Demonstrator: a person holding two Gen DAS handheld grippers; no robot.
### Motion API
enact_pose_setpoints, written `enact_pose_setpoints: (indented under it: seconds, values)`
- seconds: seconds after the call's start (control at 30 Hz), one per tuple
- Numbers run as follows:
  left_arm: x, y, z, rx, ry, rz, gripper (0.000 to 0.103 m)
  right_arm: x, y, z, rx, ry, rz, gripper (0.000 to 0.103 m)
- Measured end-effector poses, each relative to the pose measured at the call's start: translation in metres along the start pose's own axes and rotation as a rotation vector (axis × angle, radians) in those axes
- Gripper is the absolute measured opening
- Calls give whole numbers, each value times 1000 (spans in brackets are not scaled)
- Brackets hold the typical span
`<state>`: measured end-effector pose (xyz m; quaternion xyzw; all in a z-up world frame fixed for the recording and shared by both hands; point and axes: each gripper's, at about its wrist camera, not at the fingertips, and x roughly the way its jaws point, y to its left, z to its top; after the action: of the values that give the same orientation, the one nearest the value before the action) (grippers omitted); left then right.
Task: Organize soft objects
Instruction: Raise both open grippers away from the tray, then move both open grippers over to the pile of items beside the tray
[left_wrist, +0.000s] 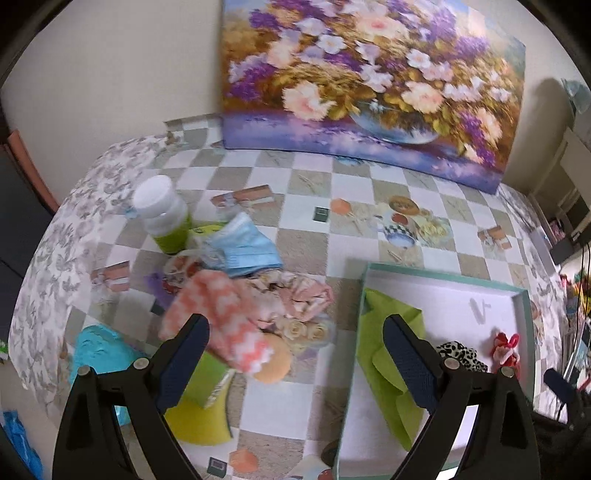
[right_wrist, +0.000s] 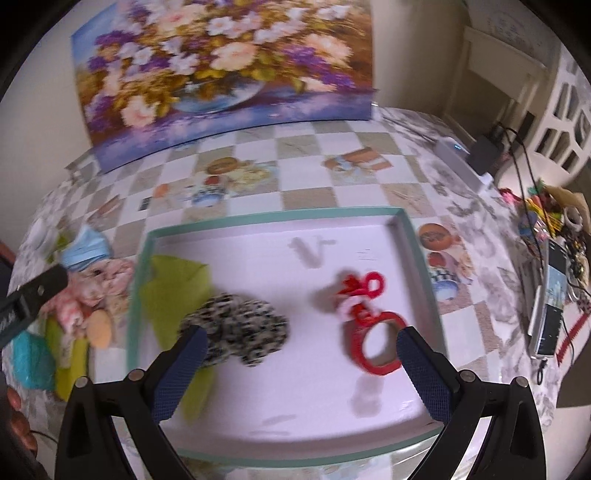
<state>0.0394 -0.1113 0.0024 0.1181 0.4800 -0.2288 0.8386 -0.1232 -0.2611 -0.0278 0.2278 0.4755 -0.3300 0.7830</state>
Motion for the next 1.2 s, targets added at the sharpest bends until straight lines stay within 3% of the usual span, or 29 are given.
enact_pose_setpoints:
  seconds: [0.13, 0.23, 0.47, 0.9, 1.2]
  values:
    - [-5, 14, 2, -42, 5, -23, 95, -1, 22, -6, -60, 8, 5, 103]
    - [-2, 25, 2, -72, 51, -41, 95, 2, 32, -9, -93, 23, 14, 103]
    - [12, 59, -5, -153, 156, 4, 95, 6, 50, -15, -143, 46, 14, 103]
    - [6, 119, 0, -222, 148, 53, 95, 4, 84, -21, -194, 50, 55, 103]
    - [9, 159, -1, -293, 154, 74, 95, 5, 133, -30, -274, 59, 134, 103]
